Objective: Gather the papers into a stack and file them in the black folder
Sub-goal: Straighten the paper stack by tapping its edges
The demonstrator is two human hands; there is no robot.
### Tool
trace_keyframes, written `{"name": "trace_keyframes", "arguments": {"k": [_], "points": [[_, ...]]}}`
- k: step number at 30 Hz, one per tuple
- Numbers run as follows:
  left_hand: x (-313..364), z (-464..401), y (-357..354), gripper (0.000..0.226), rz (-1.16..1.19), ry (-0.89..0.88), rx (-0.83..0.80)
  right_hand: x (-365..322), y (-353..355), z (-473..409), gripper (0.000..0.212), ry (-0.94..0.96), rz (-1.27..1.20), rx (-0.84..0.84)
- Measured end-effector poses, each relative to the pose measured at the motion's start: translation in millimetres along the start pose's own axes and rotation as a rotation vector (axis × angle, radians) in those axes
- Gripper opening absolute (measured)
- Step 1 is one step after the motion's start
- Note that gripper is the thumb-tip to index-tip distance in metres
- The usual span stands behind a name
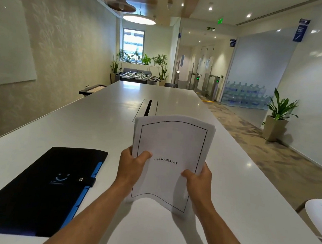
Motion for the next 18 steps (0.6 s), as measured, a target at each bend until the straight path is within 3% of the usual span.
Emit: {"name": "trace_keyframes", "arguments": {"k": [9, 18], "points": [[35.3, 1.7, 0.9, 0.009, -0.039, -0.105, -0.009, -29.9, 10.2, -6.3, 0.038, 0.115, 0.065, 0.000], [-25.8, 28.9, -4.8, 0.033, -0.001, 0.083, -0.052, 31.9, 0.9, 19.7, 0.048, -0.101, 0.058, -0.061]]}}
Point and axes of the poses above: each hand's wrist, its own z-axis away from the middle knuckle, its own y-axis out of the back of the hand, x = y × z, the point moved 4 cm from there along -z, towards the middle knuckle, and after that the axes turned 15 degrees about -x, right-handed, at the moved point
